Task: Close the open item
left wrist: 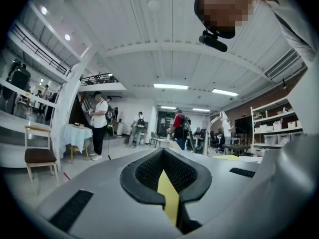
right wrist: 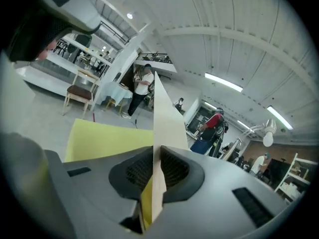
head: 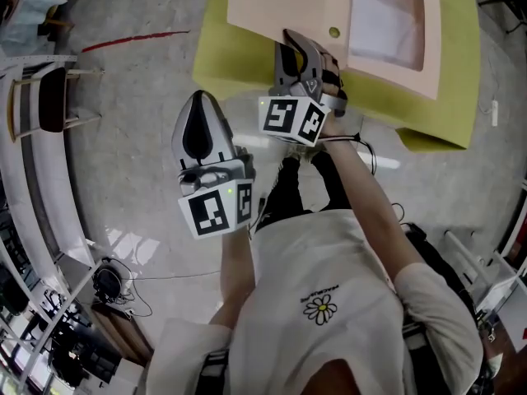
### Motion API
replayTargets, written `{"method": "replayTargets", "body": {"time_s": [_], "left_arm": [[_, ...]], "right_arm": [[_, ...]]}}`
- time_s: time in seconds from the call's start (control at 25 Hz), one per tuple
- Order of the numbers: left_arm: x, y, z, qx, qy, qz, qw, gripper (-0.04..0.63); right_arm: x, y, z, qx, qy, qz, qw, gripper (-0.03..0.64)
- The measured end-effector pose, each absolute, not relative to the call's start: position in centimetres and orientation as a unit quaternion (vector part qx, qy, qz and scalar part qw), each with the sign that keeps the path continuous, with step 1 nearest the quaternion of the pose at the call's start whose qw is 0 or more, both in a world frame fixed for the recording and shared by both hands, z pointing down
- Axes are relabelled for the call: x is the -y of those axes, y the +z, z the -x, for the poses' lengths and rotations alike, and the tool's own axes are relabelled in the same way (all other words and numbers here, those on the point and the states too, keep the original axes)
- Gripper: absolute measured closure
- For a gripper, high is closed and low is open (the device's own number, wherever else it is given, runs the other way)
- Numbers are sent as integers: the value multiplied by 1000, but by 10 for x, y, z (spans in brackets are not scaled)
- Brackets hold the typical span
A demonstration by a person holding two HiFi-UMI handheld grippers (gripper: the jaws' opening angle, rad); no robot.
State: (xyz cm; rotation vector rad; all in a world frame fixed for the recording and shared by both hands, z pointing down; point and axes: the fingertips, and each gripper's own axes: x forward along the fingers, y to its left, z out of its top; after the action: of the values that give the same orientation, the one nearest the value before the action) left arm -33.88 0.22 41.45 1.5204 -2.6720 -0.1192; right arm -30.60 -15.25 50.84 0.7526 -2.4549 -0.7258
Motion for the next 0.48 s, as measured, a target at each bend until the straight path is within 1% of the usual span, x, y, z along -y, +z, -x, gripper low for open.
{"method": "replayTargets", "body": {"time_s": [0.48], "left_arm": [[-3,397,370,869,-41,-493,10,581]], "right_arm": [[162,477,292,905,-171,-333,200,600]]}}
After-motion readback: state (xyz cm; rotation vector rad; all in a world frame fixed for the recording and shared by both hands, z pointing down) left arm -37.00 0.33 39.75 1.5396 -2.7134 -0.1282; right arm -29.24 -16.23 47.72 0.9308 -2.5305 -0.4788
